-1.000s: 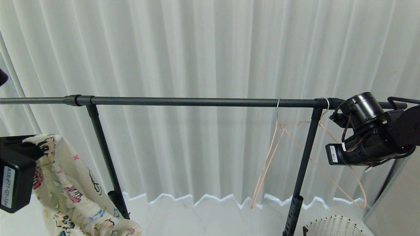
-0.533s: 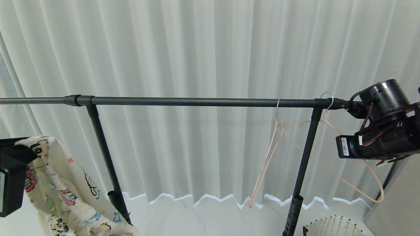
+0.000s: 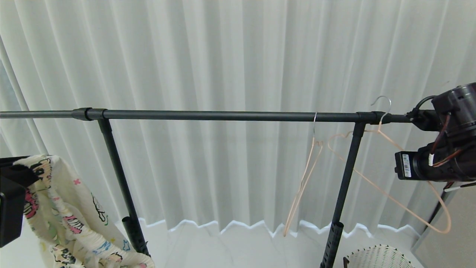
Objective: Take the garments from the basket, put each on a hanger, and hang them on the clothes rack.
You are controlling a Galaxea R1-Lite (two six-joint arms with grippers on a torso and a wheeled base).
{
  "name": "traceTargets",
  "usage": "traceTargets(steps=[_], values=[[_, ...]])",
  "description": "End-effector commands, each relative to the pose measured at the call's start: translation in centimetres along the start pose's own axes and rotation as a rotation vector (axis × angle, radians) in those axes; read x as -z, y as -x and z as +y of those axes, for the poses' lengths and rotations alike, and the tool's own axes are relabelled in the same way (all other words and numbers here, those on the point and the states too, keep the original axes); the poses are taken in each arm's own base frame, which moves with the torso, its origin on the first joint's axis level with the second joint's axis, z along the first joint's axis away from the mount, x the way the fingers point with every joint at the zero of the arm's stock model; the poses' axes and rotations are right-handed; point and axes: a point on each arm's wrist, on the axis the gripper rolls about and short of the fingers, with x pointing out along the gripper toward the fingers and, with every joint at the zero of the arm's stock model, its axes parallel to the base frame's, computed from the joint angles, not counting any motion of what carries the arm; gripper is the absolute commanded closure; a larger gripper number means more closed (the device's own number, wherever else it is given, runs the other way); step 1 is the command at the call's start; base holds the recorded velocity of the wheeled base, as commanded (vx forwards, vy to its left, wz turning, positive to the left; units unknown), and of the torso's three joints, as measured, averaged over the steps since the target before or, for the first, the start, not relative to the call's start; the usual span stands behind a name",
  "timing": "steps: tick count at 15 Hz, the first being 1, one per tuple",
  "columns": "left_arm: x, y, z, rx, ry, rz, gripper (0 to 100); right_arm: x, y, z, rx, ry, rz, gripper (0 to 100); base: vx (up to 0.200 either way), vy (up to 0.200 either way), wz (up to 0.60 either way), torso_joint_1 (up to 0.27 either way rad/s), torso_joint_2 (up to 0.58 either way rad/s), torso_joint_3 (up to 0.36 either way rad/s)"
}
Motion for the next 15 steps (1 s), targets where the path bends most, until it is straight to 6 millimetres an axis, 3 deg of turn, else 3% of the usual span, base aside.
traceTargets(steps=[1, 3, 7, 15], values=[[0.0, 0.0, 0.0, 0.000, 0.000, 0.000, 100, 0.8, 1.7, -0.7, -0.008, -0.005, -0.028, 100, 0.000, 0.000, 0.00, 0.000, 0.00, 0.000], [0.0, -0.1, -0.1, -0.002, -0.005, 0.003, 100, 1.6, 2.8, -1.3, -0.011, 0.003, -0.041, 100, 0.000, 0.000, 0.00, 0.000, 0.00, 0.000], [0.0, -0.1, -0.1, -0.003, -0.005, 0.005, 100, 2.8, 4.5, -2.2, -0.019, 0.044, -0.071, 100, -0.200, 0.000, 0.00, 0.007, 0.01, 0.002], [0.4, -0.3, -0.3, -0.003, -0.017, 0.016, 100, 4.8, 5.8, -3.2, -0.019, 0.066, -0.074, 100, -0.200, 0.000, 0.00, -0.002, 0.00, 0.003]])
